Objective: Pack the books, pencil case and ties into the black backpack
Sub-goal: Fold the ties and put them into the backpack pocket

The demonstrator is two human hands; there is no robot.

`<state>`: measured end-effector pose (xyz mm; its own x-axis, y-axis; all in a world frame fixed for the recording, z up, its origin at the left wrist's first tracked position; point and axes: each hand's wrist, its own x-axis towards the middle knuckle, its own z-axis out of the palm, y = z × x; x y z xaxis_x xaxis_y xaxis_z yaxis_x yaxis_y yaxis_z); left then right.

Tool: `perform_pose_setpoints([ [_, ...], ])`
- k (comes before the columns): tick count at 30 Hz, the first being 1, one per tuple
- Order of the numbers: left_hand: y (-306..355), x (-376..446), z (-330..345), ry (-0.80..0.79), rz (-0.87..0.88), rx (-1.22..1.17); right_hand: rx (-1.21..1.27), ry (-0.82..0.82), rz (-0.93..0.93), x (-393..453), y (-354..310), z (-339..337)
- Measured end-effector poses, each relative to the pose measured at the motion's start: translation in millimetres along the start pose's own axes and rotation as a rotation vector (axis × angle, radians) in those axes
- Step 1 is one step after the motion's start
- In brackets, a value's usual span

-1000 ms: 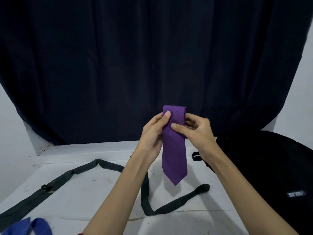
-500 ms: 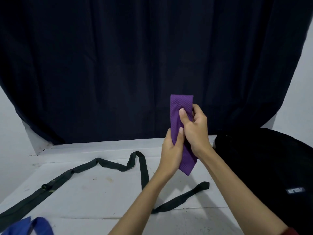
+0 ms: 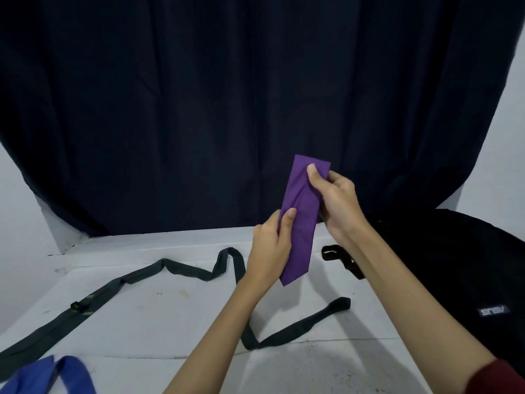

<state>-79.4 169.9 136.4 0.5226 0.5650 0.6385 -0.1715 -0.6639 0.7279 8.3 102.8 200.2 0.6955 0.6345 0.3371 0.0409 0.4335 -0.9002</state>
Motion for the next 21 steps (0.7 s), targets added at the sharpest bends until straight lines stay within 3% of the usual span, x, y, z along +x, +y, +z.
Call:
perform_pose_setpoints([
  [4,0,0,-1,-0.151,-0.05,-0.045,-0.039,0.097,-0.039,7,-2,-4],
  [10,-6,-4,-5,-0.456,-0.378,-0.232,-0.077,0.191,-0.114,12,-3,-9],
  [16,-5,-5,-10,-0.531,-0.465,-0.367,-0.157,0.202,-0.187,9,1,-8],
  [21,9,7,-13,-0.48,-0.36,-0.348,-0.162,0.139,-0.194,-2,7,-6],
])
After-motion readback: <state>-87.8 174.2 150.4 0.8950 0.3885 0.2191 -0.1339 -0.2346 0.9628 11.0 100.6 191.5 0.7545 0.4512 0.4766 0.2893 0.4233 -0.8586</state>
